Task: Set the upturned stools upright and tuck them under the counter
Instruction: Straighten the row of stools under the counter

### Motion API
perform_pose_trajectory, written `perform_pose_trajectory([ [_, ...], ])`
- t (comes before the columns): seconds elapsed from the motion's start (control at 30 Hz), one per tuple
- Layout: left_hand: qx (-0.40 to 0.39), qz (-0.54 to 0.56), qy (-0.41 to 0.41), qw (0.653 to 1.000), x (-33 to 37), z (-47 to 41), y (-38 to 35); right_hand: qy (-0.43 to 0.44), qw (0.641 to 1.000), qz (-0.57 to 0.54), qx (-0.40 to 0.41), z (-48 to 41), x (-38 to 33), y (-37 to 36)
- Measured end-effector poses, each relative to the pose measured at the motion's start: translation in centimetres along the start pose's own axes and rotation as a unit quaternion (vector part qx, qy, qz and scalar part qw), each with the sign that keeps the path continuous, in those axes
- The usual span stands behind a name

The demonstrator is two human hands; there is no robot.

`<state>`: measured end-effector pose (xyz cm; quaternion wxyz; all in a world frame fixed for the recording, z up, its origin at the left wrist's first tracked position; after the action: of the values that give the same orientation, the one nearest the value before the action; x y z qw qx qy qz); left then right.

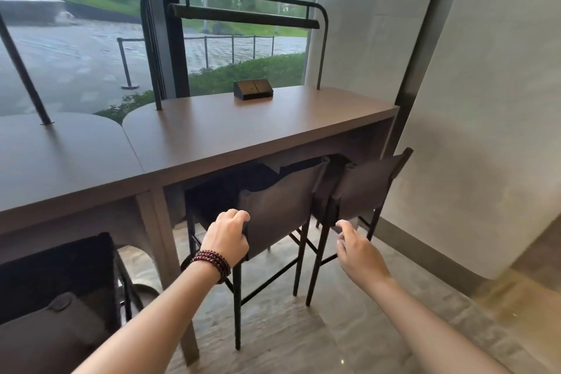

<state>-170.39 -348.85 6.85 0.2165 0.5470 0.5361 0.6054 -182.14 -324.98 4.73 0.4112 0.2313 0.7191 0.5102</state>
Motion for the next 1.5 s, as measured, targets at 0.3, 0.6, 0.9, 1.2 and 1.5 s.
perform_pose_trajectory([
  [0.3, -0.009, -0.048, 0.063, 0.997, 0.5, -11.5, -3.7, 0.033, 0.999, 0.022, -0.03, -12.9, 3.9, -1.2],
  [0.6, -0.18, -0.182, 0.203, 0.945, -2.6, -19.8, -9.6, 0.065, 0.991, 0.093, -0.073, -26.8, 7.5, -2.9],
  [0.9, -0.223, -0.293, 0.315, 0.875, -3.7, -20.2, -12.0, 0.128, 0.961, 0.197, -0.147, -36.4, 9.5, -5.8],
  [1.2, -0.195, -0.299, 0.318, 0.878, -4.0, -19.6, -11.8, 0.209, 0.927, 0.256, -0.178, -39.7, 10.2, -7.8],
  [1.5, -0.193, -0.337, 0.315, 0.866, -3.6, -17.3, -10.9, 0.253, 0.913, 0.279, -0.158, -37.0, 10.1, -7.2],
])
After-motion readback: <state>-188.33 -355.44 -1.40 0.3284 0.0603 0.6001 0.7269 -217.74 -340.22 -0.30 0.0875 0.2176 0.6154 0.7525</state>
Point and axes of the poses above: each hand's wrist, its own z-axis away from the middle knuckle, its own y-axis out of the back of the hand, x = y × z, the point moved 7 cm from there along -z, towards the middle knuckle, and after that the axes turned 5 degrees about -x, right-handed, at the moved point
